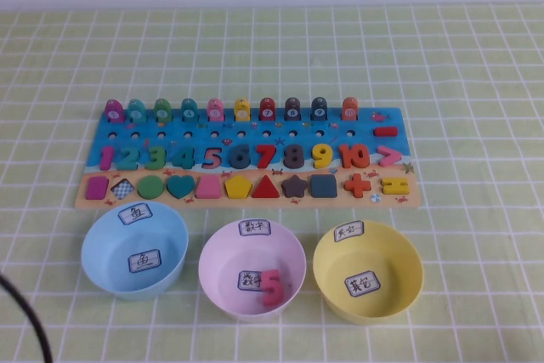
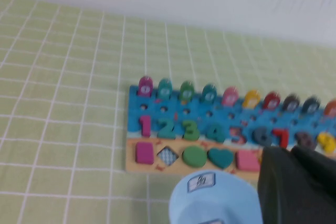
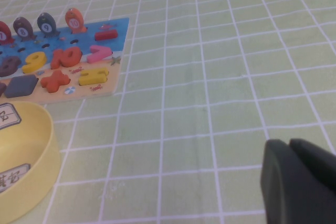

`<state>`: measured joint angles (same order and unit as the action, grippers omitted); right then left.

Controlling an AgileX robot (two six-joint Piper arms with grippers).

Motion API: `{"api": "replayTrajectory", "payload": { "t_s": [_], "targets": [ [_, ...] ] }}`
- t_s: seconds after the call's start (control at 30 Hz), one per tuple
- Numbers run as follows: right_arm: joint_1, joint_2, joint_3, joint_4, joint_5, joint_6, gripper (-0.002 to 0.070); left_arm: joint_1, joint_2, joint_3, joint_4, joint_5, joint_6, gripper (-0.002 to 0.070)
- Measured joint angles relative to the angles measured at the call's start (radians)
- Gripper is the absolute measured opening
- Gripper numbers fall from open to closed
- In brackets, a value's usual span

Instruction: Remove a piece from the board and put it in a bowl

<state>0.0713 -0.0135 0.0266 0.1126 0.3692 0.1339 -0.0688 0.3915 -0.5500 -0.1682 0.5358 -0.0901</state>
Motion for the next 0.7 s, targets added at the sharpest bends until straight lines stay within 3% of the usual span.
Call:
{"api": "replayTrajectory", "payload": {
  "t_s": [0.23,0.7],
  "targets": [
    [0.0,0.0,0.0,0.0,0.0,0.0,-0.0017,0.0,0.389,-0.325,0.009,0.187,0.19,-0.0003],
    [0.0,0.0,0.0,0.0,0.0,0.0,-0.0017,-0.017,0.948,-0.882,0.041,0.597,0.294,-0.0003]
  ]
}}
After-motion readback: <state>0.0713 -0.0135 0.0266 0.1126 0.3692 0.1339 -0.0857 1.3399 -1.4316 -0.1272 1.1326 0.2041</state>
